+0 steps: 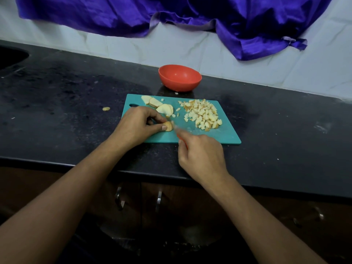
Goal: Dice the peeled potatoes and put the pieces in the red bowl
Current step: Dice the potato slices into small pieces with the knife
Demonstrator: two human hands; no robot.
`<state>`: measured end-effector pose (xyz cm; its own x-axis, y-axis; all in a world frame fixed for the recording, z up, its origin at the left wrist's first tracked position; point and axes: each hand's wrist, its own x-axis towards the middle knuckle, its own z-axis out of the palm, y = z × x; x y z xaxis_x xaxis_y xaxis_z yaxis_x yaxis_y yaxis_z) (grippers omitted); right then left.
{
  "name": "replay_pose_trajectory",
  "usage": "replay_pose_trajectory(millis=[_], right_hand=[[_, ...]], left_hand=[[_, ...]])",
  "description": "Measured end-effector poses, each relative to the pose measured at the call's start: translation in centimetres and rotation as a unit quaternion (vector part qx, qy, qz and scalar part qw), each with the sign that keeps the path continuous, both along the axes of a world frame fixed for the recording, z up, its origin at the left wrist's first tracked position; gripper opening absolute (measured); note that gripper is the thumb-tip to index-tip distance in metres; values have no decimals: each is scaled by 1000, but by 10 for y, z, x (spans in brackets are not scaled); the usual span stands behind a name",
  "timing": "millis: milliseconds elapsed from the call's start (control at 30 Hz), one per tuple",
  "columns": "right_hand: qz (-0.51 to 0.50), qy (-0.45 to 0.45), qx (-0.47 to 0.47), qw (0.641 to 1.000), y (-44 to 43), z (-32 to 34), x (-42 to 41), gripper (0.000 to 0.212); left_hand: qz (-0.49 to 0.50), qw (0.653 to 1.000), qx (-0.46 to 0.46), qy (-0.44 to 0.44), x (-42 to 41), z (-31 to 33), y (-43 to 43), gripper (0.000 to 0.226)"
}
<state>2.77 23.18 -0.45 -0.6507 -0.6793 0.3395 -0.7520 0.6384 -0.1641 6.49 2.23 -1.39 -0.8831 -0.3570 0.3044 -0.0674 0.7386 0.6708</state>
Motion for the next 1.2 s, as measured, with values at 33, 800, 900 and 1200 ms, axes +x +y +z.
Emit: replay_pose_trajectory(millis=[33, 800, 900, 1200], right_hand=[[1, 0, 10, 1000, 1, 1, 1, 46], [-28, -82, -66, 994, -25, 12, -4, 42], [-30, -80, -61, 994, -28, 13, -4, 44], [-33, -95, 19, 995, -35, 42, -10, 35]], left_hand=[[1, 1000, -4, -3, 0, 0, 0, 19], [10, 1000, -9, 6, 2, -1, 3, 21], [8, 1000, -14, 9, 2, -1, 2, 21], [11, 999, -30, 9, 4, 1, 4, 19]])
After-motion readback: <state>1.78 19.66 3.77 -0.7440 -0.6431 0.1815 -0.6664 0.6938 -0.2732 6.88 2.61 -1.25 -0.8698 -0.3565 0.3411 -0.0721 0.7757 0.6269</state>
